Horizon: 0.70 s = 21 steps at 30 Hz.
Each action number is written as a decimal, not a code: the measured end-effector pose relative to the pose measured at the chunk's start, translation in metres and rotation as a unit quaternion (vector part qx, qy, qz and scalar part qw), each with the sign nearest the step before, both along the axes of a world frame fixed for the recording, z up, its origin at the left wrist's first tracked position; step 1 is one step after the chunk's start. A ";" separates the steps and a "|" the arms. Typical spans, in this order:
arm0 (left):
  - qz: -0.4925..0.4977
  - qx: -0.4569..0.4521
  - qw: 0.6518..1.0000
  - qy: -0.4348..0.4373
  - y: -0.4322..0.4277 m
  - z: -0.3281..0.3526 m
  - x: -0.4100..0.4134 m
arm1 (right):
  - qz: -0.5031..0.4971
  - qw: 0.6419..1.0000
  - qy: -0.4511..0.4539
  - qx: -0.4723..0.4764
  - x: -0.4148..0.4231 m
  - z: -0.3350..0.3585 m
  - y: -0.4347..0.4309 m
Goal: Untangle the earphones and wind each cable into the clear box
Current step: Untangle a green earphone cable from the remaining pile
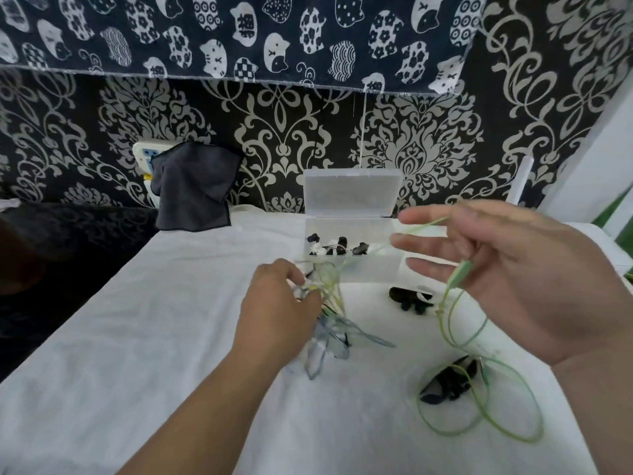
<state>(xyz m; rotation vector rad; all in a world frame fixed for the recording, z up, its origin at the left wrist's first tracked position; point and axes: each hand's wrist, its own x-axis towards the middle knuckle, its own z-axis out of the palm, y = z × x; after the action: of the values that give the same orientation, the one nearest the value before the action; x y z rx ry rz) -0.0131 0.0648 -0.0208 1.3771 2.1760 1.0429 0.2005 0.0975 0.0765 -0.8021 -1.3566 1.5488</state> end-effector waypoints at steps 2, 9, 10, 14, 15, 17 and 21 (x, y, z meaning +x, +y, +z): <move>0.033 0.002 0.999 -0.001 0.000 0.003 -0.005 | -0.069 0.997 -0.027 -0.003 0.001 0.001 0.001; 0.093 -0.050 0.988 0.111 0.000 0.014 -0.004 | -0.006 0.993 0.116 -0.031 0.002 0.010 0.000; 0.092 -0.045 0.987 0.125 0.000 0.014 -0.003 | 0.004 0.992 0.124 -0.030 0.001 0.010 0.000; 0.052 0.000 0.992 0.112 -0.002 0.013 -0.009 | -0.032 0.995 0.083 -0.045 0.002 0.008 0.002; 0.046 0.016 0.993 0.104 -0.002 0.013 -0.012 | -0.053 0.994 0.072 -0.056 0.003 0.007 0.004; 0.054 0.031 0.991 0.119 -0.002 0.014 -0.018 | -0.094 0.984 0.105 -0.107 0.006 0.007 0.008; 0.061 0.020 0.994 0.093 0.002 0.012 -0.032 | -0.180 0.953 0.162 -0.182 0.016 0.006 0.015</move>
<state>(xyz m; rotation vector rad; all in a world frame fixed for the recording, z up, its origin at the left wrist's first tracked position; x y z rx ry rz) -0.0455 0.0666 -0.0085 1.4259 2.4118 1.0436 0.2166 0.1129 0.0823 -0.9107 -0.6520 1.5679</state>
